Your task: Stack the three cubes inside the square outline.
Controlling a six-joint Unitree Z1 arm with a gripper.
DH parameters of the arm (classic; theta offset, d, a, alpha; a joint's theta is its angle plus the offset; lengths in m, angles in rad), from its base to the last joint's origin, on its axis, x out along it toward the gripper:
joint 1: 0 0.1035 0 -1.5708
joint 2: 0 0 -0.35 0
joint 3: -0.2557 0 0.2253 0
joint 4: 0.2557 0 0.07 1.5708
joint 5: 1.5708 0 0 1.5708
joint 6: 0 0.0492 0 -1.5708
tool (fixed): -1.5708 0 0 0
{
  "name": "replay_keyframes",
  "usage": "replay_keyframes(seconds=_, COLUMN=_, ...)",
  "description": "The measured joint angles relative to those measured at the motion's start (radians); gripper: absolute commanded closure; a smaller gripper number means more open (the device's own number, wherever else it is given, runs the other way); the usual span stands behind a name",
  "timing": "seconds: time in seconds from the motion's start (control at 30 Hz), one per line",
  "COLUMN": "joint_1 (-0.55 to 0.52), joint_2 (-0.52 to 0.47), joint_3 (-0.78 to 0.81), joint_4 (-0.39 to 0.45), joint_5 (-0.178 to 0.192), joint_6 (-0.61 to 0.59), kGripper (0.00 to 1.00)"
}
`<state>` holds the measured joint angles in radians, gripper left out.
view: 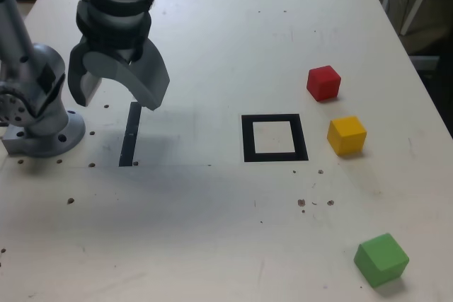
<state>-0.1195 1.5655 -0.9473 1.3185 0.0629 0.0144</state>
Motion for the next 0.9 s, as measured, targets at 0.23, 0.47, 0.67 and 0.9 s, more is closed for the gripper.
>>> replay_keyframes(seconds=0.23, joint_1=0.0, joint_2=0.0, joint_3=0.005, joint_4=-0.006, joint_5=-0.019, joint_6=0.0, kGripper=0.01)
replay_keyframes(seconds=0.47, joint_1=-0.001, joint_2=0.0, joint_3=0.005, joint_4=-0.015, joint_5=-0.025, joint_6=0.0, kGripper=0.01)
replay_keyframes(seconds=0.67, joint_1=-0.009, joint_2=0.01, joint_3=-0.016, joint_4=-0.007, joint_5=-0.025, joint_6=0.0, kGripper=0.02)
replay_keyframes(seconds=0.9, joint_1=-0.009, joint_2=0.022, joint_3=-0.098, joint_4=-0.005, joint_5=0.001, joint_6=-0.002, kGripper=0.02)
